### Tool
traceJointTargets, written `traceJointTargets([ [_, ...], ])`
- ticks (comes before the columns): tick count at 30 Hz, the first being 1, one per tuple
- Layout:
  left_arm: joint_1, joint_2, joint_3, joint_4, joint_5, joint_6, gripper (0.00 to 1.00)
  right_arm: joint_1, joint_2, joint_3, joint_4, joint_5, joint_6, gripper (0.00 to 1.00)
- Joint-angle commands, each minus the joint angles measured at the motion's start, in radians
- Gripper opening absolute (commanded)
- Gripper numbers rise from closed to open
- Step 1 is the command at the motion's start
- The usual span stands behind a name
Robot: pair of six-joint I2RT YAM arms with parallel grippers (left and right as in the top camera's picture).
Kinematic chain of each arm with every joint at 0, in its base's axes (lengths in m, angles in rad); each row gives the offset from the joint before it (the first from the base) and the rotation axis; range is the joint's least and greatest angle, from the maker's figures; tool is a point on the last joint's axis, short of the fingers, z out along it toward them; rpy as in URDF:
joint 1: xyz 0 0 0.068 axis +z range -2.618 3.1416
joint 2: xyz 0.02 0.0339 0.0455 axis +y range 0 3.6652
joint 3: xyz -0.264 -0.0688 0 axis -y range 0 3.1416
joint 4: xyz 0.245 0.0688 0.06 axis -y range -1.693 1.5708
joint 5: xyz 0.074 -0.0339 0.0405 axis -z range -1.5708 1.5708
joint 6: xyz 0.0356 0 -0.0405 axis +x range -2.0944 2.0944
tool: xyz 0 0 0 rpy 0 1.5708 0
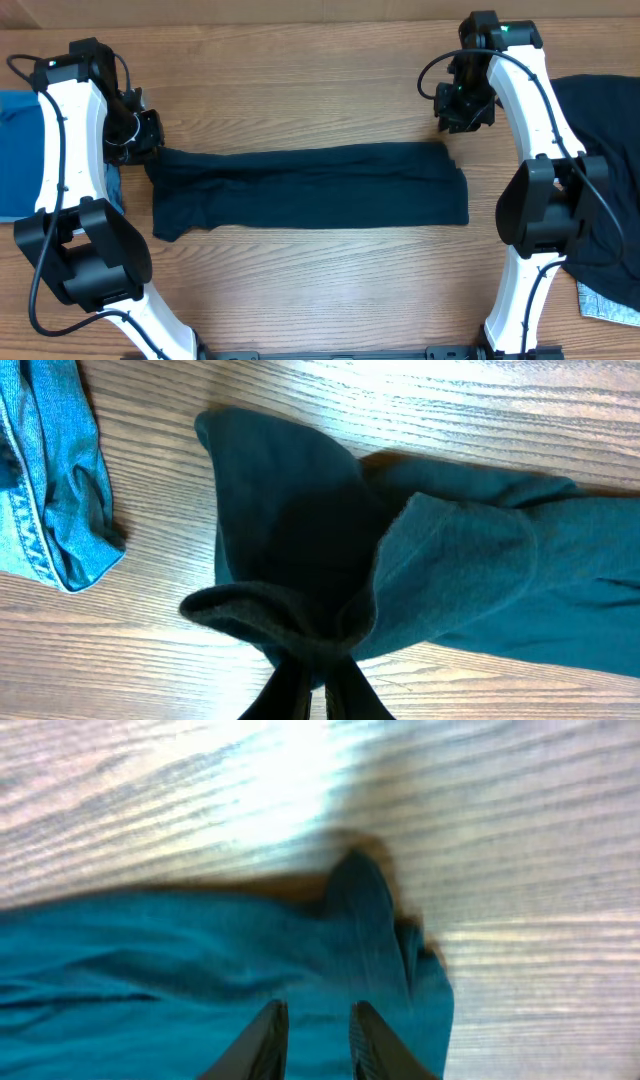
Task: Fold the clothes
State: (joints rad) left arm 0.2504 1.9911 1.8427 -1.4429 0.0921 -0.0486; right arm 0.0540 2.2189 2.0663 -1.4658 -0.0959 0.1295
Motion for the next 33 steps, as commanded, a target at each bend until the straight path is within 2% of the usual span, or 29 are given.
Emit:
traceJointTargets([
  [1, -0.002, 0.001, 0.004, 0.003, -0.014, 0.007, 0.09, 0.003, 0.064, 0.014, 0.032, 0.009, -0.006, 0.25],
  [8, -0.002, 0.001, 0.004, 0.005, -0.013, 0.007, 0.09, 0.008, 0.145, 0.014, 0.043, 0.009, -0.006, 0.25],
  [33, -0.002, 0.001, 0.004, 0.012, -0.013, 0.007, 0.09, 0.019, 0.164, 0.008, 0.01, -0.033, -0.006, 0.32],
])
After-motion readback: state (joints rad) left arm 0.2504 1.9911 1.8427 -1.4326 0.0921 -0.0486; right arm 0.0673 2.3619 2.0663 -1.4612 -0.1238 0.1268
